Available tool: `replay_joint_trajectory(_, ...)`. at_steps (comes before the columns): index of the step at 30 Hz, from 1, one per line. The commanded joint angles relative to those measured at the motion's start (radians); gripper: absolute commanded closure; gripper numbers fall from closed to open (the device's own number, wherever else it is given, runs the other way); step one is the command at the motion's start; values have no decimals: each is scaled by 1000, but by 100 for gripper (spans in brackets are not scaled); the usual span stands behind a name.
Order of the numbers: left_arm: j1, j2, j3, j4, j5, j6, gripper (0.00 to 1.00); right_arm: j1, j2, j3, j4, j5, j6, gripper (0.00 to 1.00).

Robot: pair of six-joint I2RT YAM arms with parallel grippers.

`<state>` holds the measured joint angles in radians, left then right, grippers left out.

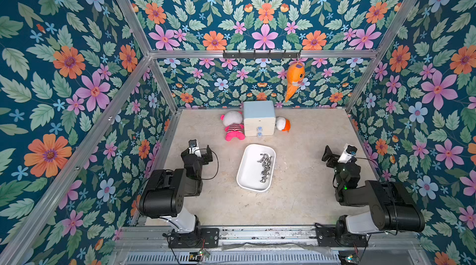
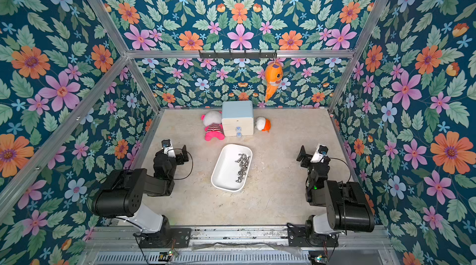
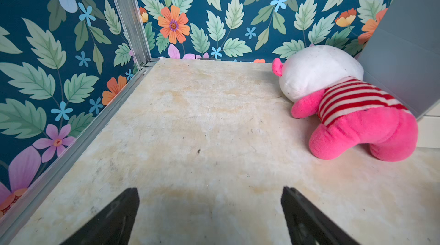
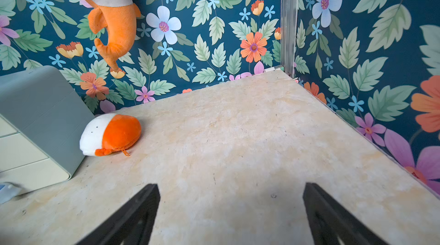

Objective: Take out the wing nut from the storage box
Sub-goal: Pick up the wing nut from the storage box.

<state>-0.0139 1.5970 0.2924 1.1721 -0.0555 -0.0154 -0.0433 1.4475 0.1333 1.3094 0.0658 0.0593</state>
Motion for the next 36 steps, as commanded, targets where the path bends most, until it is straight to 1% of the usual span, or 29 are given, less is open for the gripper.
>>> replay_joint_trajectory(1, 2, 0, 5, 20, -6, 11, 0, 0, 2, 4, 23, -5, -6, 1)
replay_joint_trajectory(31, 2, 0, 7, 16, -3, 9, 0, -1, 1, 9, 14, -11, -3, 1)
replay_joint_trajectory(35, -3, 0, 7, 18, -10, 10, 1, -1, 1, 12, 14, -17, -6, 1)
replay_joint_trajectory(36, -4, -9, 22, -1, -27, 12, 1, -1, -9, 17, -3, -19, -11, 1)
